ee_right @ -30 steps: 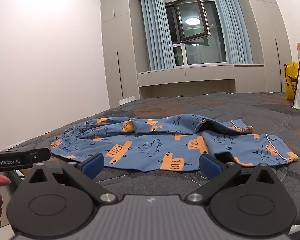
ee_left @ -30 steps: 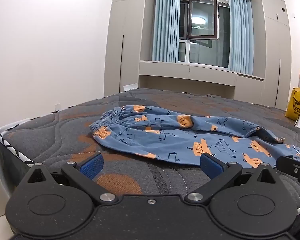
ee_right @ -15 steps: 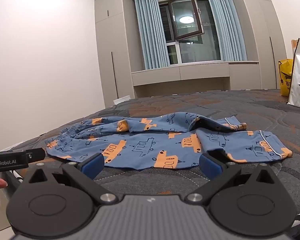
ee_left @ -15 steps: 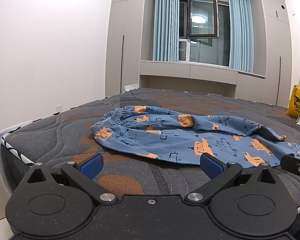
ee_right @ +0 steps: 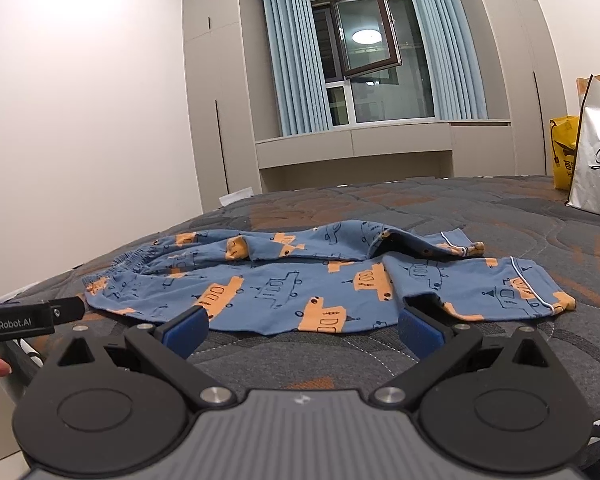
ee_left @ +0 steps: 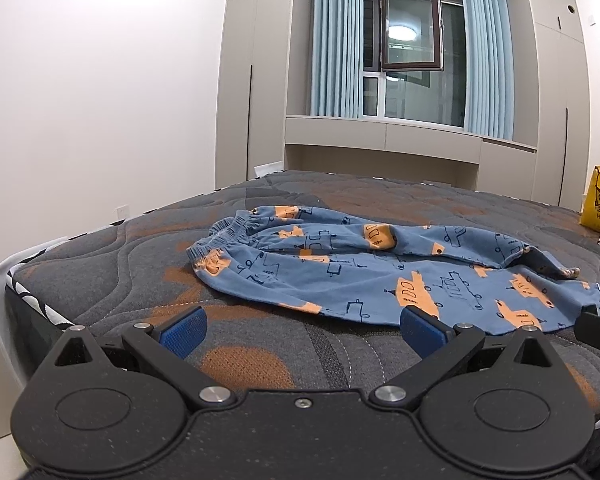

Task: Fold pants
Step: 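Approach the blue truck-print pants with both grippers open, then grasp the waistband with the left gripper while the right gripper grasps the other waistband edge, then lift the waistband with both grippers and fold it over onto the legs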

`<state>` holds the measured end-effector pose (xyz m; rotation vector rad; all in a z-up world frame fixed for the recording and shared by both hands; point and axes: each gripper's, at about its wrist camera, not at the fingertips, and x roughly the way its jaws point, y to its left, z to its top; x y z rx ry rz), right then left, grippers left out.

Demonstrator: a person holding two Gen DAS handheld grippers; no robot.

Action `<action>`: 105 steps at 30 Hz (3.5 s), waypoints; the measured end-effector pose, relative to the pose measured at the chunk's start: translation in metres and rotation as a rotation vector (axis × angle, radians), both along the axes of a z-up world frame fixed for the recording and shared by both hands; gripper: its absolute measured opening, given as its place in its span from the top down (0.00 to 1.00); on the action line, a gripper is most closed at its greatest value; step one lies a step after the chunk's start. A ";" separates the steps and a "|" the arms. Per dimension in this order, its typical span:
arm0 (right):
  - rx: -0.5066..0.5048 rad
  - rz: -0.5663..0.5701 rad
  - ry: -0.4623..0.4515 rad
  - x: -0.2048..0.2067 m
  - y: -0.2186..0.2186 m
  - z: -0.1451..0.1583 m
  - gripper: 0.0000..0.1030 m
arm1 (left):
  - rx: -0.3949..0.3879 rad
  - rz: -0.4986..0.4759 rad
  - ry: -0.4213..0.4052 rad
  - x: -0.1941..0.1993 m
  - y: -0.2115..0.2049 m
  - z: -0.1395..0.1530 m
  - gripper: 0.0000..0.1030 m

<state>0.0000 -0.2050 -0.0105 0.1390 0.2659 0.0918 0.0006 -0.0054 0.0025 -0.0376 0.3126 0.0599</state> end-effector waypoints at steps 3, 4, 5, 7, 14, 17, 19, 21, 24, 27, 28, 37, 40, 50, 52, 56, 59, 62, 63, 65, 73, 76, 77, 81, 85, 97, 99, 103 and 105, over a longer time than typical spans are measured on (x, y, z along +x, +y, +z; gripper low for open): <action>0.005 -0.004 0.000 0.000 -0.001 0.000 0.00 | -0.010 -0.002 -0.004 0.001 0.002 0.001 0.00; 0.006 -0.003 0.000 0.000 -0.001 0.000 0.00 | -0.013 -0.002 -0.004 0.001 0.002 0.001 0.00; 0.005 -0.003 -0.002 0.000 -0.002 0.000 0.00 | -0.014 -0.003 -0.003 0.002 0.002 0.001 0.00; 0.005 -0.002 -0.004 0.001 -0.002 0.001 0.00 | -0.014 -0.002 0.001 0.003 0.002 0.001 0.00; 0.003 0.015 -0.047 -0.004 0.000 0.000 0.00 | -0.015 0.002 0.009 0.000 0.002 0.001 0.00; -0.023 0.003 -0.077 -0.007 0.003 0.003 0.00 | -0.028 -0.006 0.021 0.002 0.003 0.002 0.00; -0.023 0.010 -0.083 -0.008 0.003 0.004 0.00 | -0.039 -0.007 0.032 0.003 0.005 0.001 0.00; -0.015 0.015 -0.087 -0.010 0.003 0.005 0.00 | -0.044 -0.004 0.042 0.003 0.006 0.001 0.00; -0.010 0.017 -0.085 -0.011 0.001 0.005 0.00 | -0.051 -0.009 0.053 0.002 0.006 0.000 0.00; 0.003 0.011 -0.085 -0.012 -0.001 0.006 0.00 | -0.072 -0.016 0.079 0.003 0.006 0.000 0.00; 0.009 0.010 -0.084 -0.013 -0.002 0.006 0.00 | -0.082 -0.016 0.089 0.002 0.005 0.000 0.00; 0.087 0.004 -0.138 -0.022 -0.016 0.006 0.00 | -0.116 -0.071 0.100 0.004 0.004 0.009 0.00; 0.097 -0.014 -0.190 -0.021 -0.020 0.005 0.00 | -0.102 -0.068 0.072 0.022 0.013 0.014 0.00; 0.021 0.106 -0.012 0.065 -0.055 0.027 0.00 | -0.110 -0.028 0.022 0.125 0.075 0.048 0.00; -0.026 0.168 0.082 0.095 -0.059 0.039 0.00 | -0.044 -0.030 0.019 0.153 0.080 0.058 0.00; -0.161 0.276 0.118 0.152 -0.061 0.071 0.00 | 0.093 -0.069 0.047 0.221 0.089 0.075 0.00; -0.276 0.309 0.118 0.205 -0.057 0.096 0.00 | 0.116 -0.201 0.100 0.278 0.102 0.083 0.00; -0.291 0.386 0.199 0.274 -0.052 0.104 0.00 | 0.131 -0.279 0.171 0.338 0.112 0.077 0.00; -0.295 0.408 0.238 0.302 -0.050 0.100 0.00 | 0.149 -0.281 0.188 0.355 0.114 0.073 0.00; -0.279 0.426 0.323 0.350 -0.050 0.084 0.00 | 0.189 -0.283 0.222 0.382 0.113 0.062 0.00; -0.124 0.461 0.538 0.468 -0.063 0.032 0.11 | 0.237 -0.339 0.285 0.440 0.122 0.032 0.05; -0.046 0.463 0.590 0.485 -0.070 0.017 0.58 | 0.199 -0.358 0.301 0.452 0.130 0.027 0.23; -0.034 0.456 0.599 0.487 -0.072 0.013 0.59 | 0.170 -0.373 0.316 0.454 0.133 0.026 0.25; -0.035 0.464 0.572 0.480 -0.073 0.009 0.69 | 0.117 -0.408 0.331 0.456 0.141 0.024 0.26; -0.045 0.459 0.568 0.477 -0.071 0.012 0.72 | 0.099 -0.444 0.363 0.453 0.137 0.021 0.23; -0.144 0.462 0.456 0.460 -0.054 0.010 0.94 | 0.051 -0.376 0.426 0.448 0.118 0.020 0.97; -0.228 0.458 0.413 0.459 -0.045 0.020 0.94 | 0.076 -0.354 0.371 0.442 0.113 0.031 0.97; -0.318 0.403 0.301 0.467 -0.035 0.048 0.94 | 0.042 -0.256 0.379 0.451 0.116 0.042 0.97; -0.299 0.399 0.291 0.479 -0.032 0.055 0.94 | 0.023 -0.236 0.408 0.459 0.117 0.035 0.97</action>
